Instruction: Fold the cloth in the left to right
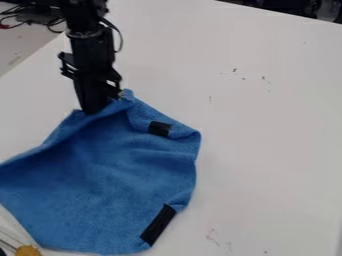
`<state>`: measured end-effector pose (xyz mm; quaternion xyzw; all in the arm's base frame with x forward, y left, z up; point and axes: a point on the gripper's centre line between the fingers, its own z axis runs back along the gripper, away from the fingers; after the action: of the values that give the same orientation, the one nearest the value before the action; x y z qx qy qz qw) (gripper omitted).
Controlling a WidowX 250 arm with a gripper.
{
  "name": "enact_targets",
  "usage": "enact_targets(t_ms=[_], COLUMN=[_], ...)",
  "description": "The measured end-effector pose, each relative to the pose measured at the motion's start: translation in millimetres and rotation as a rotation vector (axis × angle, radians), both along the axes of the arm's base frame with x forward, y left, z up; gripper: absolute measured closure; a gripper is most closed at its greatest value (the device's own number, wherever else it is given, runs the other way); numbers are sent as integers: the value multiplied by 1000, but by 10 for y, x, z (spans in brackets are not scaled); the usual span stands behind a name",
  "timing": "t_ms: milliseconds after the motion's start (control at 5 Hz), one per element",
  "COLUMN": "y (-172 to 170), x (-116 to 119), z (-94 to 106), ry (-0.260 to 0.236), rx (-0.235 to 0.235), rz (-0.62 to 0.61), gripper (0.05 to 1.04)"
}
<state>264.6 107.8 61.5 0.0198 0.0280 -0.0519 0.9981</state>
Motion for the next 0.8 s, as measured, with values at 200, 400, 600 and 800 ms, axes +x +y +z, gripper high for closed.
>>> enact_targets(t_ms=[200, 400, 600, 800], y=[-319, -556, -769, -978], x=[-110, -234, -278, -283], z=[25, 77, 53, 16], ry=[-16, -60, -79, -117], rx=[35, 52, 60, 63], rz=[-40, -39, -60, -93], gripper=[1006, 1006, 1006, 1006])
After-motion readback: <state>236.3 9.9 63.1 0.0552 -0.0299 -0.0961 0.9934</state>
